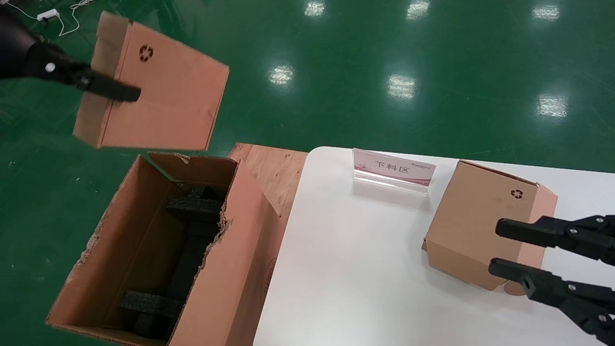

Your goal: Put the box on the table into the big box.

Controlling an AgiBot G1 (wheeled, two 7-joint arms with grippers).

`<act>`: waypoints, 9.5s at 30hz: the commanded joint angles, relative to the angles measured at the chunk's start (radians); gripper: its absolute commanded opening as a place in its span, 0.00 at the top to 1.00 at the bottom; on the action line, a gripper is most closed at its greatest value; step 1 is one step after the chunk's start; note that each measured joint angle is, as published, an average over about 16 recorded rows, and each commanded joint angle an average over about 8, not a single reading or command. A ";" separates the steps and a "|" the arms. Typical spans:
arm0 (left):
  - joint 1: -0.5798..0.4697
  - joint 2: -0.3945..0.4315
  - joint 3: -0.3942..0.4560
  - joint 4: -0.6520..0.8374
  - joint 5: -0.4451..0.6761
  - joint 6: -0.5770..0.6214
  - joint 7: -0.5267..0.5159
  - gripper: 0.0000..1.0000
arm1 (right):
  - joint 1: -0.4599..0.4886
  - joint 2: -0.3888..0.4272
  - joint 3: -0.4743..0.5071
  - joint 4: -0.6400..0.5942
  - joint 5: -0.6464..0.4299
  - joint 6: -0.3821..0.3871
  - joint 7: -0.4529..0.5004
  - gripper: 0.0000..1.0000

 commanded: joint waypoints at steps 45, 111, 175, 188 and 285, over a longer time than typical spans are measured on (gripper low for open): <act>-0.230 0.143 1.013 0.298 -0.382 -0.001 -0.025 1.00 | 0.000 0.000 0.000 0.000 0.000 0.000 0.000 0.00; 0.106 0.128 0.884 0.456 -0.325 -0.437 -0.050 1.00 | 0.000 0.000 0.000 0.000 0.000 0.000 0.000 0.00; 0.267 0.189 0.879 0.483 -0.188 -0.640 -0.201 1.00 | 0.000 0.000 0.000 0.000 0.000 0.000 0.000 0.00; 0.301 0.187 0.884 0.483 -0.188 -0.634 -0.195 1.00 | 0.000 0.000 0.000 0.000 0.000 0.000 0.000 0.00; 0.280 -0.005 0.561 0.284 -0.445 -0.652 0.404 0.00 | 0.000 0.000 0.000 0.000 0.000 0.000 0.000 0.00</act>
